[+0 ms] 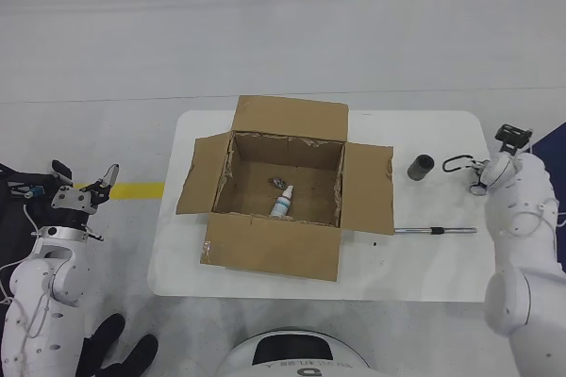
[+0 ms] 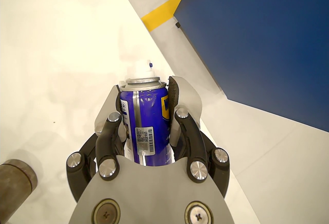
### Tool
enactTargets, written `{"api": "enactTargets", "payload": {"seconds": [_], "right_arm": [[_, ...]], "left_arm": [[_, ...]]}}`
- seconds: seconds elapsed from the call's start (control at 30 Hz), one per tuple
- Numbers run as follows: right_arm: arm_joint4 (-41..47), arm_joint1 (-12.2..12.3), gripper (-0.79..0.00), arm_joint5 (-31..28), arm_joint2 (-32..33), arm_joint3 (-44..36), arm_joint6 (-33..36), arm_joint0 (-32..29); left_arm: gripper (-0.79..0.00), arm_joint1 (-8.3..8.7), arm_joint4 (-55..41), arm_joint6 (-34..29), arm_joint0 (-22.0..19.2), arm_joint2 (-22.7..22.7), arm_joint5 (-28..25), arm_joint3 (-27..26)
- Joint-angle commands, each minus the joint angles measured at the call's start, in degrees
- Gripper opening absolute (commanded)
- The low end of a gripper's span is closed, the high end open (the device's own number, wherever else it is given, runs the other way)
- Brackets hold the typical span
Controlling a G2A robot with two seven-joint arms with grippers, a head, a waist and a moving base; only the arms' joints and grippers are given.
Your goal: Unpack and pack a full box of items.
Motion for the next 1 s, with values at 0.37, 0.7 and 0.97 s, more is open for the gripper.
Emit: {"api": "enactTargets", "payload": {"seconds": [0.37, 0.7, 0.97], "right_arm": [[21.3, 1.4, -0.785, -9.0, 11.4, -18.5, 0.9, -11.5], [48.3, 2.1, -0.785, -23.2, 18.9, -28.1, 15.5, -19.0], [58.7, 3.0, -0.785, -21.1, 19.8, -24.9, 28.0, -16.4]], "left_arm": [[0.0, 0.0, 0.0, 0.0, 0.0, 0.0, 0.0, 0.0], [0.0, 0.0, 0.0, 0.0, 0.0, 0.0, 0.0, 0.0], [0.0, 0.0, 0.0, 0.0, 0.0, 0.0, 0.0, 0.0]]}}
